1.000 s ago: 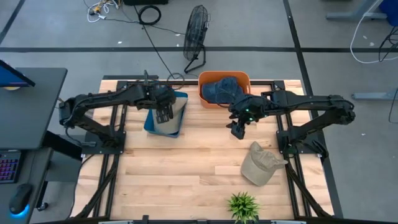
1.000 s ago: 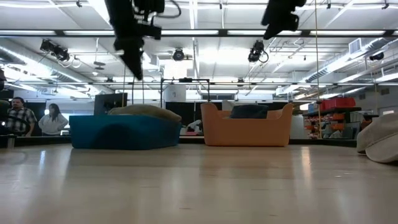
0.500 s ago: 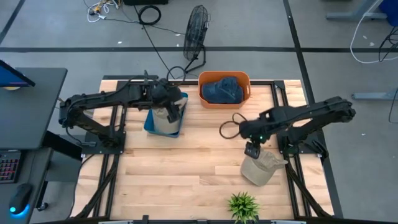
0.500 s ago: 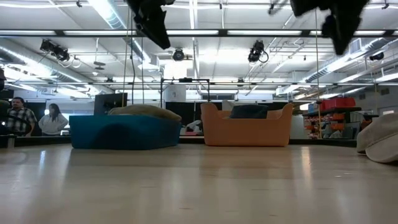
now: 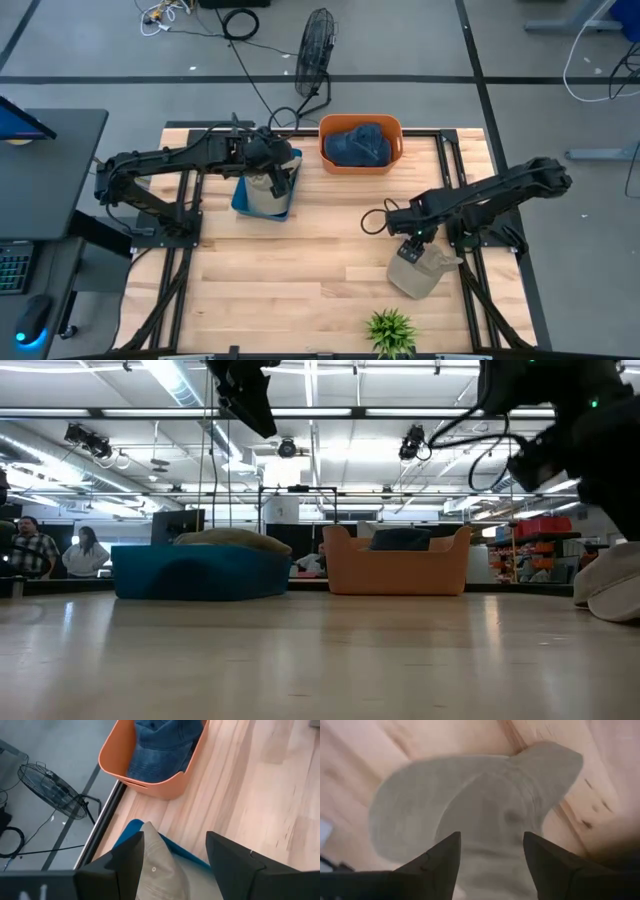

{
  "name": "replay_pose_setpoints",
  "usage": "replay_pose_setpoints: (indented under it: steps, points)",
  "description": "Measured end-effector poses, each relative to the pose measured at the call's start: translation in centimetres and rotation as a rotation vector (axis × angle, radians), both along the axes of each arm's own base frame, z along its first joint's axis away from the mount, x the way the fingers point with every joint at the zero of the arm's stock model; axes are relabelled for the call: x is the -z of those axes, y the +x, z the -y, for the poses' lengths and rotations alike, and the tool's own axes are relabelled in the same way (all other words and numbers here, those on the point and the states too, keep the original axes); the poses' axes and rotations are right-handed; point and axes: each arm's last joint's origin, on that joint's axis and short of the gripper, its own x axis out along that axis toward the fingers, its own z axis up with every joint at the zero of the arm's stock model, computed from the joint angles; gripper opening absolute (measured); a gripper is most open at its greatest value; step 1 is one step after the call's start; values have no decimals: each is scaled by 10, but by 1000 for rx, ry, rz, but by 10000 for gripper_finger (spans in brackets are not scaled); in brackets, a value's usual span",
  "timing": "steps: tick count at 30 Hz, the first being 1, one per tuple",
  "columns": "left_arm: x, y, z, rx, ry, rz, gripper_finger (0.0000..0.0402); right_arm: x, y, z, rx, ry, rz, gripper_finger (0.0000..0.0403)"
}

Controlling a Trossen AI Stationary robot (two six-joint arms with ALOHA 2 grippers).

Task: Pick & Place hat
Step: Put the brown cap into the blue bin

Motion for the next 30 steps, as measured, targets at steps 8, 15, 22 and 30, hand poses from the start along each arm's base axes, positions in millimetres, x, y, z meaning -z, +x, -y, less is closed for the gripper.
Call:
replay_pose_setpoints:
  steps: [8,15,22,30]
  points:
    - [0,0,0,-1,-1,1,216,27,-10,3,76,-37,-30,219]
    - [0,0,0,-1,-1,2,215,33,-11,2,58,-21,-7,186]
    - [0,1,3,-7,-12,13,215,32,-9,0,58,56,-1,34]
    - [-5,3,24,34,-41,37,192,-20,18,-3,33,37,131,8]
